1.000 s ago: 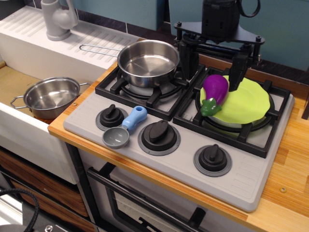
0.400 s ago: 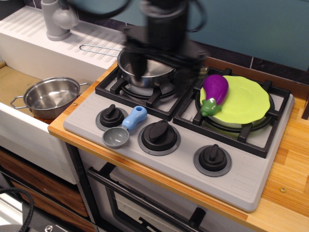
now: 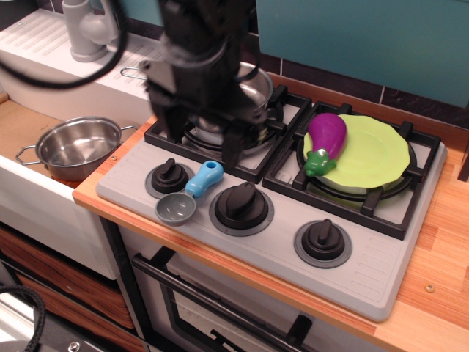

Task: Put eggplant on plate and spoon in pot or pan on stove

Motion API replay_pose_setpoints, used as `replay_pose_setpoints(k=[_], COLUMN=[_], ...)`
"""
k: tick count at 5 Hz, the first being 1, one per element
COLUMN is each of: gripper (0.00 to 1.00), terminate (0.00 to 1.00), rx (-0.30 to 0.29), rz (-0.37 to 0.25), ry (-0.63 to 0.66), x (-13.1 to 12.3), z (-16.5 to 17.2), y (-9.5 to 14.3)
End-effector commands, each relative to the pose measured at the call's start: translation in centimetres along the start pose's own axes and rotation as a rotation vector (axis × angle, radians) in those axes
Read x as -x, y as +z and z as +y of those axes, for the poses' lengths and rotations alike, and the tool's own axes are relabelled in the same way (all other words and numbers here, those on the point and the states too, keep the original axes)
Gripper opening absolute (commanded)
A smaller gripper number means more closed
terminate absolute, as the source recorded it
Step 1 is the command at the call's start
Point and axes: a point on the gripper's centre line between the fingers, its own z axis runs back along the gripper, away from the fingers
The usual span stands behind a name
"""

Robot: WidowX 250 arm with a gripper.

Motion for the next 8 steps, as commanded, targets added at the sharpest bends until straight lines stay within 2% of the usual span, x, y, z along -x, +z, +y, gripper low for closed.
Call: replay_pose_setpoints(k=[1, 4, 6, 8], gripper=[1.00, 1.00, 1.00, 1.00], terminate=[0.00, 0.00, 0.00, 0.00], rx=[0.035, 0.059, 0.082, 0.090], rz=[-0.090, -0.136, -0.158, -0.151], ry=[0.011, 0.005, -0.006, -0.005], x=[-0.1, -0.5, -0.5, -0.5], z=[0.8, 0.7, 1.0, 1.0], y=[-2.4, -5.6, -6.9, -7.3])
